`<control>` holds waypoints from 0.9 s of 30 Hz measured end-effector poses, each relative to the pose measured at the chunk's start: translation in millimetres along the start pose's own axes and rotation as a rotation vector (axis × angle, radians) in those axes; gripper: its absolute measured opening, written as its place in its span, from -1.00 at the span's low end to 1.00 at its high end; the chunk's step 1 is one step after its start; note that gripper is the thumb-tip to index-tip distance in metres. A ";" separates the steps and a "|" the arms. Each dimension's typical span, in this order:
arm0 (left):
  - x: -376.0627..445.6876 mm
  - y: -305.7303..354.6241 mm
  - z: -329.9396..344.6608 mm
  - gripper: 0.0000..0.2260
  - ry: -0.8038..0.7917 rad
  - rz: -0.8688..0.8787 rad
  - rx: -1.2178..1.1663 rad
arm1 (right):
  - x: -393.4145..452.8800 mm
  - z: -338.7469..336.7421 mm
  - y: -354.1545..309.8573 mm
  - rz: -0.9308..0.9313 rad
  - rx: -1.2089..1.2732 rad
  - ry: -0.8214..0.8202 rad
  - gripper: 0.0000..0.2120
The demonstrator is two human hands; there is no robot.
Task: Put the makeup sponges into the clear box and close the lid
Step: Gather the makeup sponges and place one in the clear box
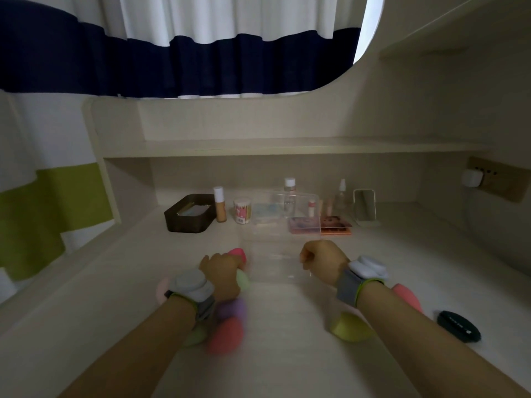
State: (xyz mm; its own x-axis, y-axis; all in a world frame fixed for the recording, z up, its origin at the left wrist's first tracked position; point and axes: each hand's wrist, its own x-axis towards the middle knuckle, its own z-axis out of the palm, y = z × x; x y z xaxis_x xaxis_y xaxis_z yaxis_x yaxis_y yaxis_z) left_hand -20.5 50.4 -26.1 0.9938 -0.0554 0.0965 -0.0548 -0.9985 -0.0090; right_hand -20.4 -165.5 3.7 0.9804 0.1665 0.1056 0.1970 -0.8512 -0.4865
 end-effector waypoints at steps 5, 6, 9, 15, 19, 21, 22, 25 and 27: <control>-3.7 -9.8 -2.5 -0.64 -0.011 -0.024 0.000 | -16.3 -0.6 0.6 -0.039 -0.041 -0.015 -0.71; -5.0 -12.0 -3.6 -0.65 -0.010 -0.030 -0.011 | -19.1 -0.3 0.8 -0.043 -0.059 -0.023 -0.71; -10.1 -15.0 -4.9 -0.64 -0.023 -0.029 -0.034 | -27.6 0.2 0.4 -0.056 -0.107 -0.046 -0.71; -13.9 -12.8 -6.6 -0.62 -0.099 0.026 -0.015 | -42.1 -0.6 -4.6 -0.068 -0.182 -0.082 -0.72; -19.1 -7.4 -9.0 -0.63 -0.076 0.004 -0.024 | -52.0 0.4 -10.2 -0.089 -0.206 -0.101 -0.72; -22.3 -5.7 -11.4 -0.64 -0.068 -0.002 -0.045 | -55.2 1.0 -11.7 -0.102 -0.220 -0.095 -0.72; -23.5 -5.4 -12.7 -0.65 -0.070 -0.004 -0.061 | -56.2 1.3 -12.2 -0.107 -0.224 -0.090 -0.72; -28.9 -3.9 -16.4 -0.63 -0.049 -0.017 -0.152 | -58.9 2.3 -13.3 -0.108 -0.226 -0.096 -0.73; -32.8 1.1 -16.7 -0.58 -0.013 -0.022 -0.248 | -60.0 2.0 -13.5 -0.102 -0.216 -0.099 -0.74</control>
State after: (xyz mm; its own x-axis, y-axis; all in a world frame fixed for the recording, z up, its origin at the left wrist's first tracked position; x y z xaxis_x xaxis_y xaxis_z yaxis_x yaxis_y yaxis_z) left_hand -54.8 51.0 -12.7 0.9961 -0.0353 0.0808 -0.0536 -0.9699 0.2373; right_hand -81.9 -163.0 2.2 0.9536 0.2963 0.0541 0.2993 -0.9121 -0.2802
